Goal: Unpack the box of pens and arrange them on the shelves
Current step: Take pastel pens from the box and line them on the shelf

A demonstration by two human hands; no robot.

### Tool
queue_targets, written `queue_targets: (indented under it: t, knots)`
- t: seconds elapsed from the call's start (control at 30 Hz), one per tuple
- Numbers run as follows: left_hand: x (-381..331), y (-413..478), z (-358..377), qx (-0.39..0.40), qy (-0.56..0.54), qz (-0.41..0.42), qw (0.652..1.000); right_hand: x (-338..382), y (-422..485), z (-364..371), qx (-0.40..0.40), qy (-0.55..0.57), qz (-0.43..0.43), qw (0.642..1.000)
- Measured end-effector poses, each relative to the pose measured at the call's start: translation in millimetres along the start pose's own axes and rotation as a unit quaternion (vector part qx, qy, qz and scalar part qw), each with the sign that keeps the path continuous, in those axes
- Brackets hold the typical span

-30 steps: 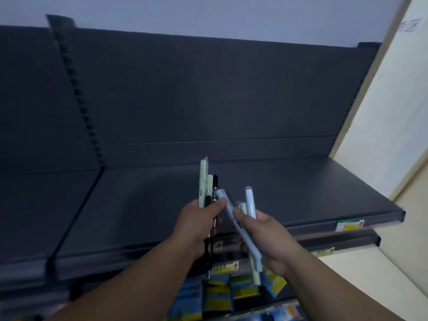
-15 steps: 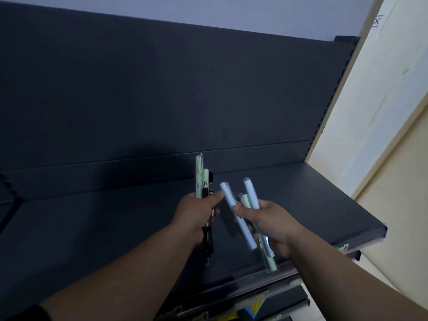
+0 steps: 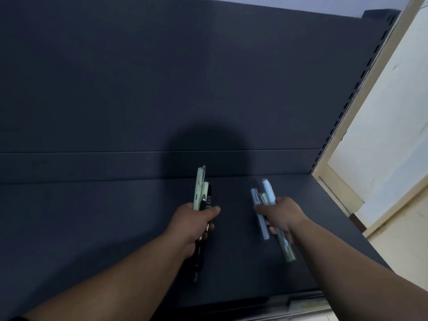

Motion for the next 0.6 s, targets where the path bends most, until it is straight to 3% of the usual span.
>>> queue_targets:
  t: [0.2, 0.37, 0.6]
  knots:
    - [9.9, 5.4, 44.8, -0.033, -0.001, -0.002, 0.999, -14.0, 22.2, -17.4, 0.05, -0.019, -0.003, 0.999]
    - [13.7, 5.6, 68.2, -0.047, -0.004, -0.002, 0.999, -18.1, 35.2, -31.9, 0.023, -0.011, -0.031, 0.999]
    - [16.0, 6.0, 87.9, -0.049, 0.024, -0.01, 0.998, -19.4, 43.9, -50.8, -0.005, -0.116, -0.086, 0.989]
Point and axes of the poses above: each hand's wrist, its own y-axis towards the middle knuckle, its own z-axis out of the palm, x = y × z, the point moved 1 cm from there along y, towards the middle knuckle, and after that the axes turned 9 degrees about -z, right-handed, at the moved point
